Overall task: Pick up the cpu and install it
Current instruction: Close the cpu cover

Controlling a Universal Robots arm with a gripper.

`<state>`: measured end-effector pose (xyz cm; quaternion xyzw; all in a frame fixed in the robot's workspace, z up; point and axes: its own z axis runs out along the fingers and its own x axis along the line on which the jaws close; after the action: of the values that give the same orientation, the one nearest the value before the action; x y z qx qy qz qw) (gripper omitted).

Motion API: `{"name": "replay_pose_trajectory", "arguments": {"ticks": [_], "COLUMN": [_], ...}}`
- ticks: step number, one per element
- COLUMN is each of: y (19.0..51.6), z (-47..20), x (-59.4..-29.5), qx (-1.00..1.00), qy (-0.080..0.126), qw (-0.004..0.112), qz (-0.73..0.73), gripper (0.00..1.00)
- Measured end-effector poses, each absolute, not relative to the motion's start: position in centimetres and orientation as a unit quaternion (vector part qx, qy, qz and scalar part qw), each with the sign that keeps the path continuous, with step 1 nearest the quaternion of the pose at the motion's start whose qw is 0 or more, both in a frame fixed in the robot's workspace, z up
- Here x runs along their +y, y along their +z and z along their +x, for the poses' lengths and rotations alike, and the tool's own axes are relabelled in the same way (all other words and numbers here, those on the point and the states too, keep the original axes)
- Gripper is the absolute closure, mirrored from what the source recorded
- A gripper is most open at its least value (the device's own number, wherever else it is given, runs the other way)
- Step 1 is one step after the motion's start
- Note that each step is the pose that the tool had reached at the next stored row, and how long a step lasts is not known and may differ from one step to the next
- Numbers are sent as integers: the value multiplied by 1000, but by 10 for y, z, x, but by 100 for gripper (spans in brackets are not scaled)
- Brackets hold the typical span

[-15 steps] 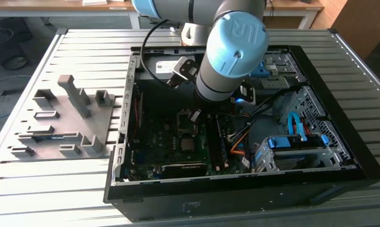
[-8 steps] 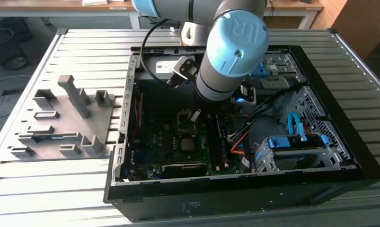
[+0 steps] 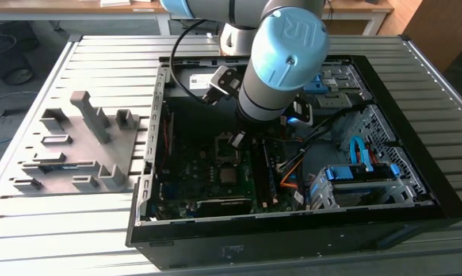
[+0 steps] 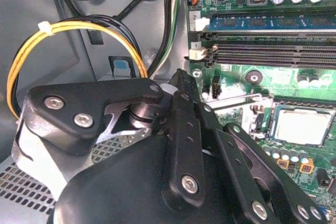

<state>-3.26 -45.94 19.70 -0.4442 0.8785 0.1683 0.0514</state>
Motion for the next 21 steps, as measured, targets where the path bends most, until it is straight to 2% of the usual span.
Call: {"name": "replay_pose_trajectory", "arguments": {"ticks": [21], "y": [212], "z": [-36], "x": [-469], "qx": [878], "qy": [165], "qw": [58], "qz": [-446], "gripper": [90]}}
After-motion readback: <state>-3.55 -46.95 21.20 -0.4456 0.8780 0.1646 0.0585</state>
